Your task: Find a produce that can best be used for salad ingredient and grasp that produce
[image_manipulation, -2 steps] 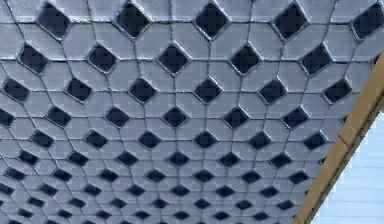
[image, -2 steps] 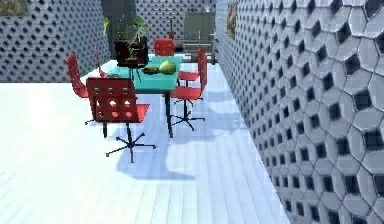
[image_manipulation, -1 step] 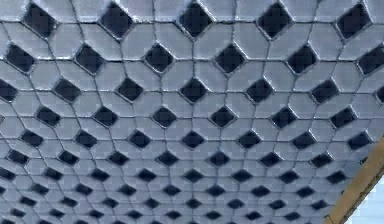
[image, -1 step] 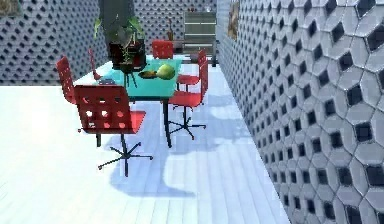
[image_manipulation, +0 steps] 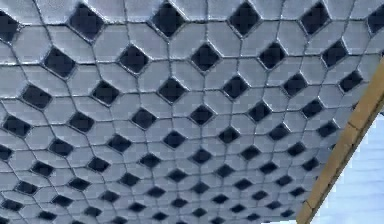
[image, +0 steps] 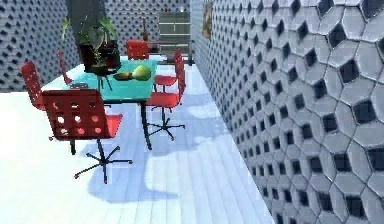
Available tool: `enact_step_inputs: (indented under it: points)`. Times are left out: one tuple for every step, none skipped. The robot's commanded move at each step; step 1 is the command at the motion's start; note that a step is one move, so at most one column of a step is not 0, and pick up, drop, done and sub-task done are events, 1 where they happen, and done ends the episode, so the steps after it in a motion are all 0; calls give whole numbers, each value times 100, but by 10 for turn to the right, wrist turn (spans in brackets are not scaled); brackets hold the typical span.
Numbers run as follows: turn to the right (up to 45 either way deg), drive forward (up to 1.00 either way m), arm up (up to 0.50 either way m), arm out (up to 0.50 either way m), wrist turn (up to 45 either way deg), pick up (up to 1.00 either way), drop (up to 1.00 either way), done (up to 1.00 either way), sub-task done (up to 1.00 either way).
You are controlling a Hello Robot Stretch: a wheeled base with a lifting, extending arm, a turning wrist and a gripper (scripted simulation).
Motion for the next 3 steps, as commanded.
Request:
enact_step_inputs:
  points:
    - [0, 100, 0, 0, 0, 0, 0, 0, 0]
    - [0, 25, 0, 0, 0, 0, 0, 0, 0]
    - [-450, 0, 0, 0, 0, 0, 0, 0, 0]
